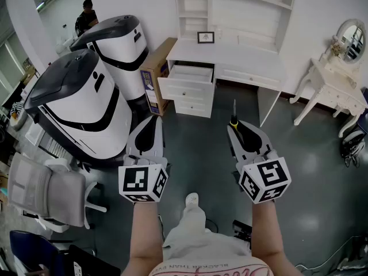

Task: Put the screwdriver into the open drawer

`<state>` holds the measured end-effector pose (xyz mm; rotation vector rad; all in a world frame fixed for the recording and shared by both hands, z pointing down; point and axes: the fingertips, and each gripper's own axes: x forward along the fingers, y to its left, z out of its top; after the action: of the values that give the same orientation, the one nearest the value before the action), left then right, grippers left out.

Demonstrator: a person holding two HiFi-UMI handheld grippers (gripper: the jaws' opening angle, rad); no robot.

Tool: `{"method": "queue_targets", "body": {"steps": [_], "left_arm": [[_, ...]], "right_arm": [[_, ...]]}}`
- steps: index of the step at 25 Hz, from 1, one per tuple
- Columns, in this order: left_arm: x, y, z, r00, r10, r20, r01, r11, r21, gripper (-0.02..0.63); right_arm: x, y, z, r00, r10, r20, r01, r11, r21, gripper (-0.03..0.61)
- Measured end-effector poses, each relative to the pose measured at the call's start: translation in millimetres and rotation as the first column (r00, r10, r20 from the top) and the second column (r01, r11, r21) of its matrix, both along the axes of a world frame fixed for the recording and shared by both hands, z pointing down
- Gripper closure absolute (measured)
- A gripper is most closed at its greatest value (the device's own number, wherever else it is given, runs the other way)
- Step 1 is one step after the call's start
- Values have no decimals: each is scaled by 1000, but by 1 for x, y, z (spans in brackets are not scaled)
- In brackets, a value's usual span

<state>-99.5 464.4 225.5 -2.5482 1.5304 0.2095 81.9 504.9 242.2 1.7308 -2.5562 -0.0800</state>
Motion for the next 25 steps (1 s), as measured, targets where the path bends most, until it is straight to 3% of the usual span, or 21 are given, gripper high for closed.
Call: {"method": "queue_targets", "body": {"steps": [19,25], "left_arm": [[6,-197,7,999,38,-13,-39,999,-17,604],[2,-235,1,999,48,-16,-48,999,-1,604]], "right_arm": [[4,-194,11,1000,22,6,-22,998,-51,502],[-2,-231,8,1000,26,-6,-26,999,-44,502]]}}
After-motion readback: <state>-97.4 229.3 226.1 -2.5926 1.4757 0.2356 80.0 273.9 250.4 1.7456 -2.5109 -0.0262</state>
